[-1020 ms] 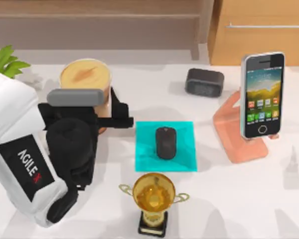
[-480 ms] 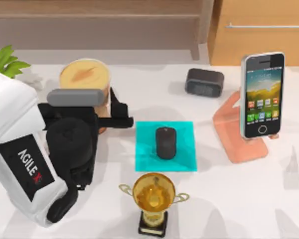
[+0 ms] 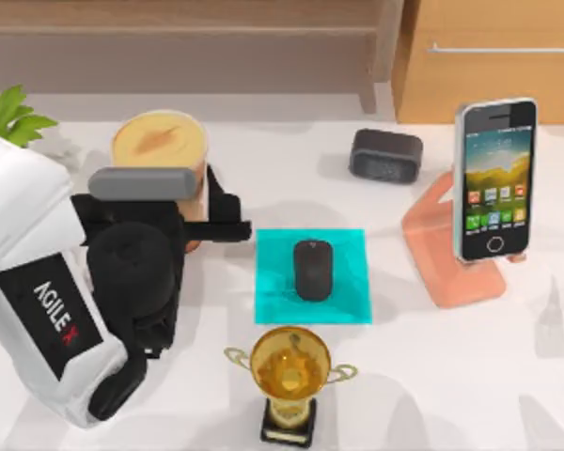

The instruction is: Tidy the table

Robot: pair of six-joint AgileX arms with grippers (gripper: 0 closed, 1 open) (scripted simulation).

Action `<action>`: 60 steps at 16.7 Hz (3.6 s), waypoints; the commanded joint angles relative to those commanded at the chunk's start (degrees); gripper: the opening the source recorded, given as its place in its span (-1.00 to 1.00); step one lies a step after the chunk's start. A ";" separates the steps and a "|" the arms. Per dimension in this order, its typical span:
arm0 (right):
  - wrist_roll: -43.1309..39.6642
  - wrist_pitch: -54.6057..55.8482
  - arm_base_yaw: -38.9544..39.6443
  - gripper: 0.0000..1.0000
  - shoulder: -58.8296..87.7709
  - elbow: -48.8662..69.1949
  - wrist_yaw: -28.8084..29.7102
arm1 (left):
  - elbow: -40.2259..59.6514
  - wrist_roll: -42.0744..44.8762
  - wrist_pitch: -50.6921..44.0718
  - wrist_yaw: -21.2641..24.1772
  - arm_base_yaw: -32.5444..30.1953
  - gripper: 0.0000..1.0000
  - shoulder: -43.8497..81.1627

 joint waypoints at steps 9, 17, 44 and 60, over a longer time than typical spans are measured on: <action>0.00 0.00 0.00 1.00 0.00 0.00 0.00 | -0.18 0.11 -2.90 -0.05 -0.08 -1.00 -3.08; 0.00 0.00 0.00 1.00 0.00 0.00 0.00 | 9.50 0.41 -6.00 -0.70 0.96 -1.00 -6.57; 0.00 0.00 0.00 1.00 0.00 0.00 0.00 | 67.13 0.53 -62.89 3.35 3.31 -1.00 4.14; 0.00 0.00 0.00 1.00 0.00 0.00 0.00 | 67.13 0.53 -62.89 3.34 3.31 0.36 4.14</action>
